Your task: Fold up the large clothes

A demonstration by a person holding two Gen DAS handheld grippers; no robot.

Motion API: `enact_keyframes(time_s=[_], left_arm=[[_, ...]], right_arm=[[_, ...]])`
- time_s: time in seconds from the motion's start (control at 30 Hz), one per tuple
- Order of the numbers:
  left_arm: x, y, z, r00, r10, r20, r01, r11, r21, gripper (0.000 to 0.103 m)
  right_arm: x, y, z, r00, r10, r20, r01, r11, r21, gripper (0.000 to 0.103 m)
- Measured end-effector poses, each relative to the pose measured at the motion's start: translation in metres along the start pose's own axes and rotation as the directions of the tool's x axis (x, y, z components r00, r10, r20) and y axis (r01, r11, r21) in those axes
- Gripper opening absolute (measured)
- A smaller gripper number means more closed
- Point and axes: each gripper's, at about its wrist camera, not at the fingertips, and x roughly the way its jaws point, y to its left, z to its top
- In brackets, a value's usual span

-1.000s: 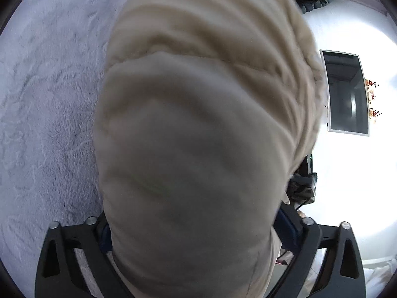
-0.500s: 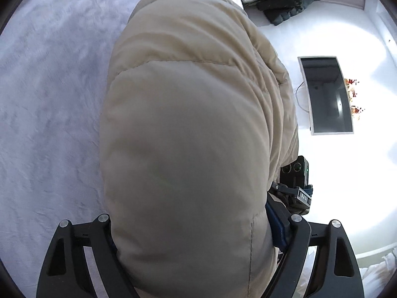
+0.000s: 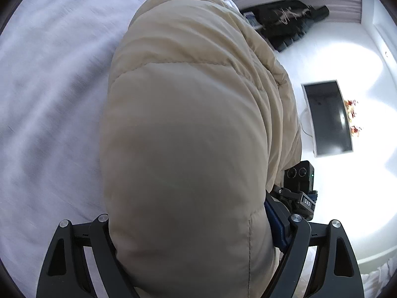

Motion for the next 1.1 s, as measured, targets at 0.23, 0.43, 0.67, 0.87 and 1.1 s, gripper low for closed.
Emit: enact_keyframes(time_s=[0.23, 0.43, 0.67, 0.87, 1.1], left_arm=[[-0.021, 0.066, 0.049, 0.994, 0.099, 0.046, -0.096, 0.993, -0.065, 0.087], [-0.009, 0.084, 0.047, 0.986, 0.161, 0.045, -0.156, 0.984, -0.086, 0.091], [-0.006, 0.055, 0.028, 0.947, 0.306, 0.097, -0.304, 0.952, -0.032, 0.093], [-0.003, 0.037, 0.016, 0.905, 0.402, 0.139, -0.408, 0.913, 0.021, 0.094], [0.007, -0.014, 0.014, 0.855, 0.487, 0.178, -0.499, 0.866, 0.027, 0.094]], right_arm=[[0.088, -0.01, 0.032, 0.998, -0.044, -0.044, 0.044, 0.999, 0.019, 0.048], [0.106, -0.016, 0.036, 0.989, -0.138, -0.049, 0.143, 0.985, 0.099, 0.061], [0.063, 0.033, 0.035, 0.928, -0.371, 0.007, 0.371, 0.928, 0.007, 0.061], [0.047, 0.108, 0.043, 0.892, -0.42, 0.164, 0.441, 0.889, -0.124, 0.052], [0.096, 0.131, 0.068, 0.812, -0.55, 0.197, 0.581, 0.797, -0.168, 0.015]])
